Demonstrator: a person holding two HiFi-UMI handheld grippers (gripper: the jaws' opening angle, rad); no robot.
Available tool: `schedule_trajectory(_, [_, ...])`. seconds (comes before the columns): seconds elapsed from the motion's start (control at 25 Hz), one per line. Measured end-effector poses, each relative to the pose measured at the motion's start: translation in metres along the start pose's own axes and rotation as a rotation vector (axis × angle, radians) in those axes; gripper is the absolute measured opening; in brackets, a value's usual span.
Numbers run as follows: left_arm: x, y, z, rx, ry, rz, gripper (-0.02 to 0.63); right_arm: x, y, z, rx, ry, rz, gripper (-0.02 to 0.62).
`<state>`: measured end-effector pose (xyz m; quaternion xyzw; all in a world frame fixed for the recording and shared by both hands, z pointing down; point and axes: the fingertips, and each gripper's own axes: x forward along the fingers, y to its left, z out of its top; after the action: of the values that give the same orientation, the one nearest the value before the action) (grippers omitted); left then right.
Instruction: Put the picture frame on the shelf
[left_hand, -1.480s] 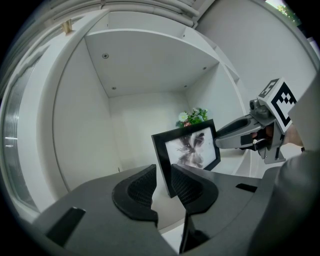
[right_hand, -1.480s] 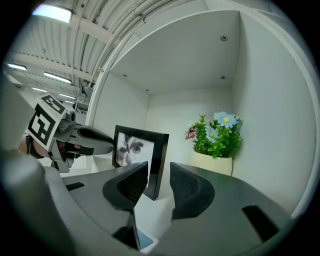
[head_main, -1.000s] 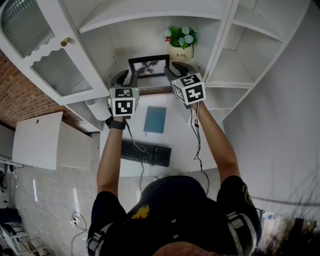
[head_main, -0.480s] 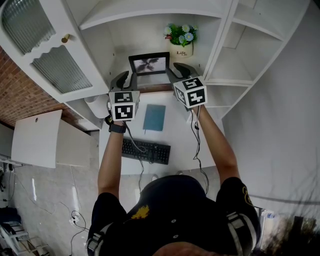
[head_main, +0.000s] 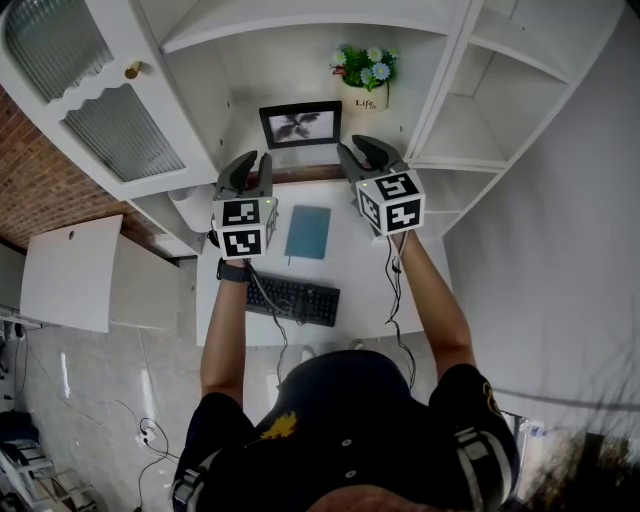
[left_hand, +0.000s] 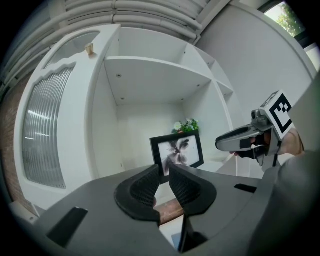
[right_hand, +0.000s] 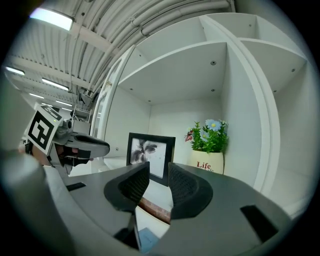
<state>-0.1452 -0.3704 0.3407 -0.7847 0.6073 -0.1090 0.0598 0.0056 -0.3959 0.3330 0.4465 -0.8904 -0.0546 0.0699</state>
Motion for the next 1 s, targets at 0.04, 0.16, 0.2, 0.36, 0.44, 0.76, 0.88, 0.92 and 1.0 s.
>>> schedule_trajectory(0.04, [-0.002, -0.001, -0.001, -0.001, -0.001, -0.005, 0.078, -0.003, 0.0, -0.001, 0.006, -0.003, -0.001, 0.11])
schedule_trajectory(0.16, [-0.009, -0.006, 0.0, -0.005, -0.012, -0.018, 0.074, -0.011, 0.001, -0.002, 0.025, -0.008, 0.002, 0.106])
schedule_trajectory(0.2, [-0.012, -0.007, 0.0, -0.005, -0.016, -0.021, 0.072, -0.014, 0.001, -0.003, 0.033, -0.009, 0.005, 0.103])
schedule_trajectory(0.36, [-0.022, -0.016, -0.001, -0.011, -0.027, -0.038, 0.069, -0.027, 0.001, -0.004, 0.046, -0.019, -0.004, 0.097])
schedule_trajectory(0.44, [-0.028, -0.02, -0.001, -0.026, -0.04, -0.044, 0.066, -0.034, 0.004, -0.003, 0.045, -0.027, -0.005, 0.095])
schedule_trajectory(0.76, [-0.053, -0.032, -0.013, -0.043, -0.068, -0.05, 0.049, -0.066, 0.025, -0.008, 0.023, -0.05, 0.021, 0.075])
schedule_trajectory(0.88, [-0.061, -0.032, -0.017, -0.047, -0.078, -0.043, 0.043, -0.077, 0.021, -0.01, 0.018, -0.06, 0.004, 0.069])
schedule_trajectory(0.92, [-0.064, -0.032, -0.018, -0.043, -0.082, -0.038, 0.04, -0.08, 0.02, -0.01, 0.025, -0.066, 0.0, 0.066])
schedule_trajectory(1.0, [-0.069, -0.03, -0.017, -0.048, -0.097, -0.025, 0.037, -0.087, 0.019, -0.012, 0.035, -0.073, -0.004, 0.058])
